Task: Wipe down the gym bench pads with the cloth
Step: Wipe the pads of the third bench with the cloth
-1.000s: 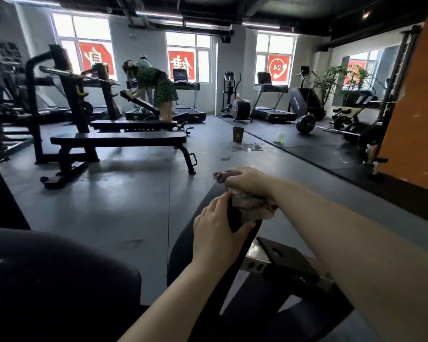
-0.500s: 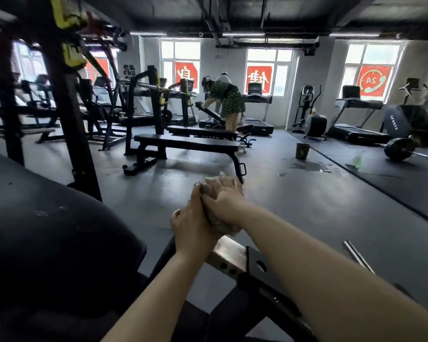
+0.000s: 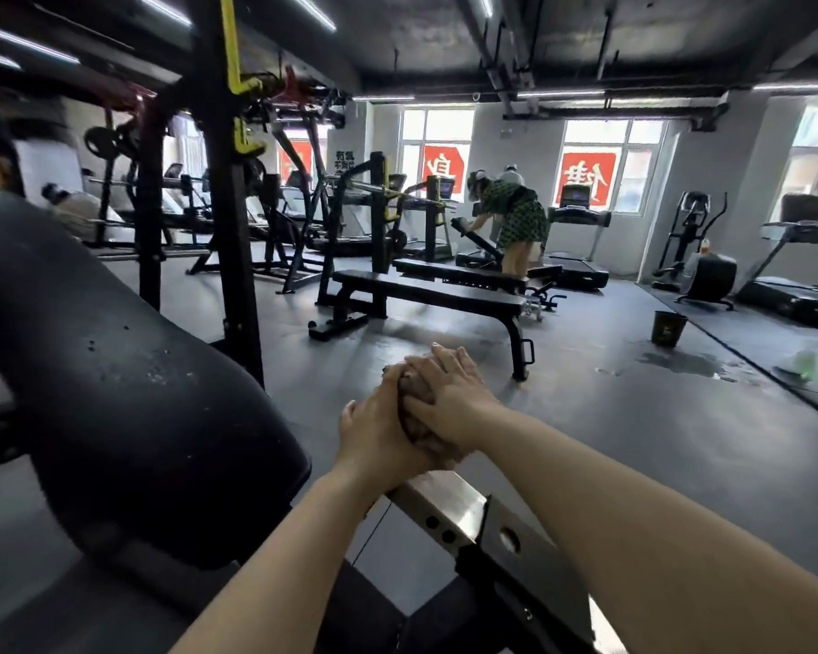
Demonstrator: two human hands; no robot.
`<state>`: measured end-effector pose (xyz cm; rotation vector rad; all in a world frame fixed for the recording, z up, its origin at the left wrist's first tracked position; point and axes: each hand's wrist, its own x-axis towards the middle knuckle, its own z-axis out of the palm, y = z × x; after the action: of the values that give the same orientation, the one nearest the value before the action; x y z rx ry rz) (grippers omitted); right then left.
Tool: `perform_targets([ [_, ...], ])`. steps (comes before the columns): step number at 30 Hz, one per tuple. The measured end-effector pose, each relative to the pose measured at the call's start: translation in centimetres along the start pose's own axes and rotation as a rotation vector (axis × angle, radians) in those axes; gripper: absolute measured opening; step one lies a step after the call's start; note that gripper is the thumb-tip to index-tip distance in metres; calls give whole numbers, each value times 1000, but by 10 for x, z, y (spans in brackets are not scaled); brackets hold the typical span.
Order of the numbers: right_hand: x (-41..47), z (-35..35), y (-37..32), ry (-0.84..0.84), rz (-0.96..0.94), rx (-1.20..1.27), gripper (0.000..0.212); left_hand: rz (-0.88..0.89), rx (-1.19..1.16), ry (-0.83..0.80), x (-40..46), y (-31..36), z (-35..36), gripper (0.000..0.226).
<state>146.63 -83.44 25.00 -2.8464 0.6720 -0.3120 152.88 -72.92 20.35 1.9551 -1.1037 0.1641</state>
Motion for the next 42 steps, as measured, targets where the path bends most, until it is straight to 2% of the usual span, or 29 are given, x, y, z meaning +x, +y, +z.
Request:
perform_targets([
  [3,3,-2,2,-18,-17,26,62,-41,-36,20,1,3,-1,99],
  [6,4,-1,7,7,-76,43,60,-67,-26,34,-1,8,-1,99],
  [11,21,-8,29,-4,-228,76,55,-48,109,41,1,20,-8,89],
  [14,29,-6,36,60,-294,111,51,-54,201,48,5,28,-9,85],
  [19,25,-1,37,85,-331,121,50,-178,216,70,7,31,-5,109],
  [21,23,-5,38,68,-354,112,51,-210,249,68,8,35,-2,112],
  [27,25,-8,45,16,-449,70,52,-324,266,98,7,49,3,110],
  [30,26,-9,49,-6,-511,75,54,-389,318,96,8,54,3,97],
  [33,27,-12,56,-25,-584,73,59,-436,390,76,6,61,7,78],
  [35,27,-13,63,-35,-634,54,62,-444,461,126,5,69,13,72],
  [38,31,-13,72,-51,-709,18,70,-435,692,152,4,86,22,86],
  [42,39,-11,74,-107,-735,16,87,-515,925,21,1,105,34,99],
])
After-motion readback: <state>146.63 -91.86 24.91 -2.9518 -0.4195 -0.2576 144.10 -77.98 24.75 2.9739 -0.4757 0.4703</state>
